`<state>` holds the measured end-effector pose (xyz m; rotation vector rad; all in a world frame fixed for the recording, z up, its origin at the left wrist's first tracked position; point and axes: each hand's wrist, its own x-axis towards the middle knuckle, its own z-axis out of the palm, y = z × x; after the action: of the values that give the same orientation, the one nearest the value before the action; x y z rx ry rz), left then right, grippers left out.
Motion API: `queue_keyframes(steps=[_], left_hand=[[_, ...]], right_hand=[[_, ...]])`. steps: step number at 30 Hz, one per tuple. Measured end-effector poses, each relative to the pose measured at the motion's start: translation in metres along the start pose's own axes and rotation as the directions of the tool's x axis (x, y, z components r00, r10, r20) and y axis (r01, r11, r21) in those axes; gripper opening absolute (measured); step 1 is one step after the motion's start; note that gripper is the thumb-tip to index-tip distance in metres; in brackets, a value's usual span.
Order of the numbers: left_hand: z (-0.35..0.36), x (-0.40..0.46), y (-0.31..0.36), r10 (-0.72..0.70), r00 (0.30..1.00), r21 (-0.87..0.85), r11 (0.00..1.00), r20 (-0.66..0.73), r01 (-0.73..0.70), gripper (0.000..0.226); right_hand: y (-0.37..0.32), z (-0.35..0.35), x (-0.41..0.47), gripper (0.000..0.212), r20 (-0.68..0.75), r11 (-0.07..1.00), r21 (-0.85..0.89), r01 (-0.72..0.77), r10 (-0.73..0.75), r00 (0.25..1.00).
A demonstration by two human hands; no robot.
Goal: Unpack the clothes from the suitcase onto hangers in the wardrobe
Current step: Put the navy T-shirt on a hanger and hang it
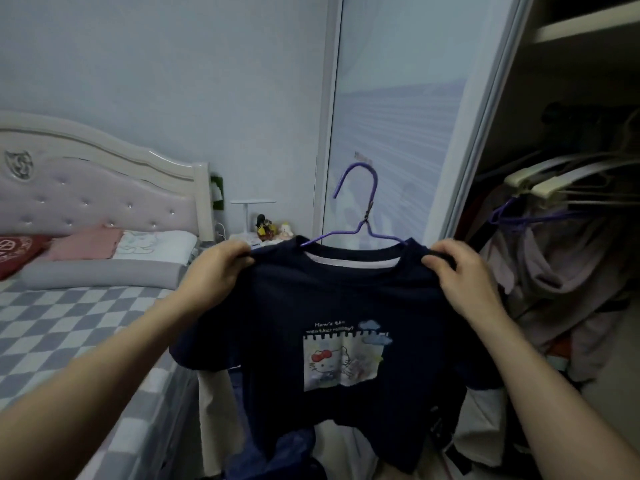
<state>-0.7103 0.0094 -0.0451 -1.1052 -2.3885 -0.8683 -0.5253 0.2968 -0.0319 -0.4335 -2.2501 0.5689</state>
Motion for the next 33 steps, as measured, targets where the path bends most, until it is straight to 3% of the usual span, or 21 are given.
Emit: queue_keyframes(steps=[2,5,9,13,14,16,18,20,24,29,33], left_hand=[[0.001,-0.001,-0.005,-0.039,0.999,0.091,0.995,0.016,0.037,0.007],[-0.003,0.009,0.009,-0.01,1.0,0.064,0.998,-0.011,0.011,0.006],[-0.006,0.025,0.031,0.007,0.999,0.016,1.0,0.042,-0.008,0.014],[0.005,0.027,0.047,0.01,1.0,-0.006,1.0,-0.016,-0.01,0.017],[0.009,0.026,0.049,0.001,1.0,-0.022,1.0,-0.03,-0.002,0.017],[0.019,0.026,0.05,0.009,1.0,-0.052,0.999,-0.018,-0.01,0.016],[0.029,0.026,0.053,0.051,0.998,-0.046,0.998,0.042,-0.049,0.015],[0.039,0.028,0.059,0.099,0.992,-0.059,0.994,0.081,-0.094,0.014],[0.063,0.038,0.087,0.161,0.979,-0.139,0.98,0.126,-0.143,0.017],[0.089,0.035,0.144,0.231,0.962,-0.313,0.933,0.146,-0.177,0.024],[0.098,0.014,0.218,0.366,0.923,-0.525,0.812,0.118,-0.255,0.014]], right_hand=[[0.004,0.002,-0.006,0.005,0.074,0.998,-0.07,-0.002,0.007,0.997],[-0.002,-0.001,0.001,0.005,-0.045,1.0,0.003,0.0,0.0,0.999],[-0.011,-0.01,0.01,0.008,-0.038,1.0,-0.018,0.009,-0.01,0.999],[-0.011,-0.024,0.005,0.007,-0.056,0.997,-0.074,0.0,-0.004,0.998],[-0.011,-0.029,0.003,0.008,0.005,0.996,-0.091,-0.013,0.013,1.0],[-0.008,-0.045,-0.006,0.017,0.276,0.994,-0.112,-0.007,0.038,0.96],[-0.01,-0.063,-0.021,0.023,0.58,0.999,-0.025,-0.039,0.046,0.813],[-0.015,-0.079,-0.042,0.025,0.672,0.989,0.063,-0.132,0.056,0.738],[-0.026,-0.105,-0.078,0.016,0.51,0.889,0.284,-0.36,0.178,0.842],[-0.04,-0.128,-0.108,0.015,0.437,0.839,0.273,-0.47,0.327,0.838],[-0.046,-0.152,-0.13,0.018,0.309,0.777,0.262,-0.572,0.494,0.813]])
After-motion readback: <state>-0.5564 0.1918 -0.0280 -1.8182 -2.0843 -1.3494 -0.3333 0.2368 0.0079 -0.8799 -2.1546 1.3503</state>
